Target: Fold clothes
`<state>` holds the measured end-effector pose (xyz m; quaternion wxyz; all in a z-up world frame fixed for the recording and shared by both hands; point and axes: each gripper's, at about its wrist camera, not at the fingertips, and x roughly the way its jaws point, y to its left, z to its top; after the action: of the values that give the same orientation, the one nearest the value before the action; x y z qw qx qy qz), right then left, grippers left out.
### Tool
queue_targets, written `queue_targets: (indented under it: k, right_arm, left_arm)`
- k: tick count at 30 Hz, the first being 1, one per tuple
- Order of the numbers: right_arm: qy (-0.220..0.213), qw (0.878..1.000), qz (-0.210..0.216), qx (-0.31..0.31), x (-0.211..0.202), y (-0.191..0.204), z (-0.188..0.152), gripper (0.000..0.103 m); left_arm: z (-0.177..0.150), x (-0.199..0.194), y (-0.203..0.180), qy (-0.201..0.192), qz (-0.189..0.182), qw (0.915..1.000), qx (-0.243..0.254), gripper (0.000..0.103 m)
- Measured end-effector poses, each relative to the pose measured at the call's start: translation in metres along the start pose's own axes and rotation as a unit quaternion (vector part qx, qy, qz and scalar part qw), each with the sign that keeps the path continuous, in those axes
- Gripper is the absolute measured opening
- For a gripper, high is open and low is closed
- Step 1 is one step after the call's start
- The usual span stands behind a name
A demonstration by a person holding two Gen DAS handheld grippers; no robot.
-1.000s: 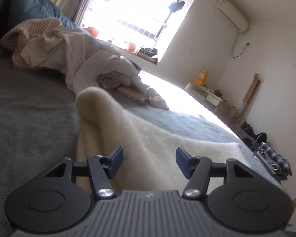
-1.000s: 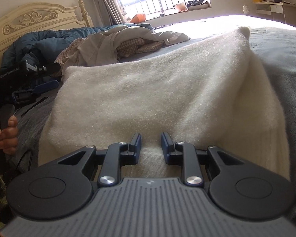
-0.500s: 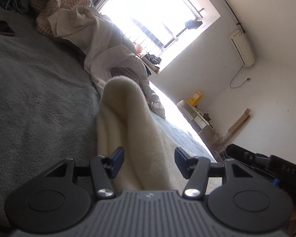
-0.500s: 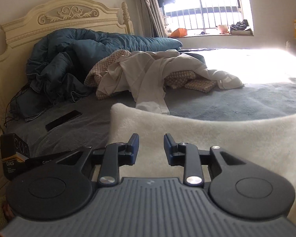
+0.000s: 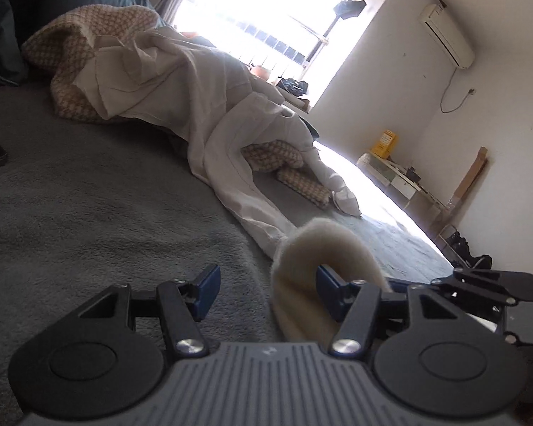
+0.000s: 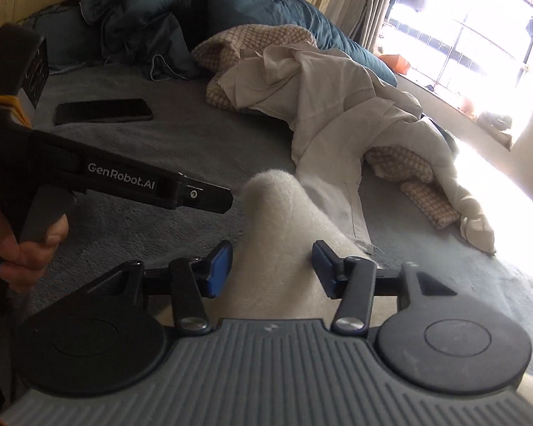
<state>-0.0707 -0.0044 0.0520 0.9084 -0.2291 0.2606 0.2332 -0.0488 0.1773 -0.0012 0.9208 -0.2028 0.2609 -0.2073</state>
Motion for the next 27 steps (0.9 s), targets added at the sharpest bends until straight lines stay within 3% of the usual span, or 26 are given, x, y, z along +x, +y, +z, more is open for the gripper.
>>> queue_targets:
  k: [1,2,6,11,17,21,27]
  right_arm:
    - [0.005,1.000,0.000,0.010,0.001,-0.003,-0.002,0.022]
    - [0.007,1.000,0.000,0.021,0.001,-0.007,-0.003,0.019]
    - [-0.017,0.997,-0.005,0.070,-0.013,-0.021,-0.005,0.015]
    - [-0.033,0.995,0.007,0.099,-0.024,-0.030,-0.009,0.014]
    - [-0.015,0.992,0.038,0.122,-0.003,-0.023,-0.018,0.014]
    - [-0.010,0.989,0.046,0.140,0.008,-0.017,-0.024,0.019]
    - [-0.036,0.981,0.079,0.174,-0.007,-0.026,-0.030,0.029]
  left_arm:
    - [0.000,0.006,-0.005,0.006,-0.006,0.9999,0.014,0.061]
    - [-0.001,0.012,-0.010,0.011,0.000,0.9996,0.027,0.061]
    - [-0.004,0.039,-0.026,0.024,0.057,0.9946,0.083,0.062]
    - [0.005,0.051,-0.018,0.005,0.060,0.9976,0.034,0.067]
    - [0.002,0.054,0.012,0.022,0.034,0.9973,-0.061,0.067]
    - [0.007,0.029,0.013,0.013,0.051,0.9961,-0.071,0.064]
    - [0.018,-0.011,0.001,-0.019,0.065,0.9956,-0.065,0.064]
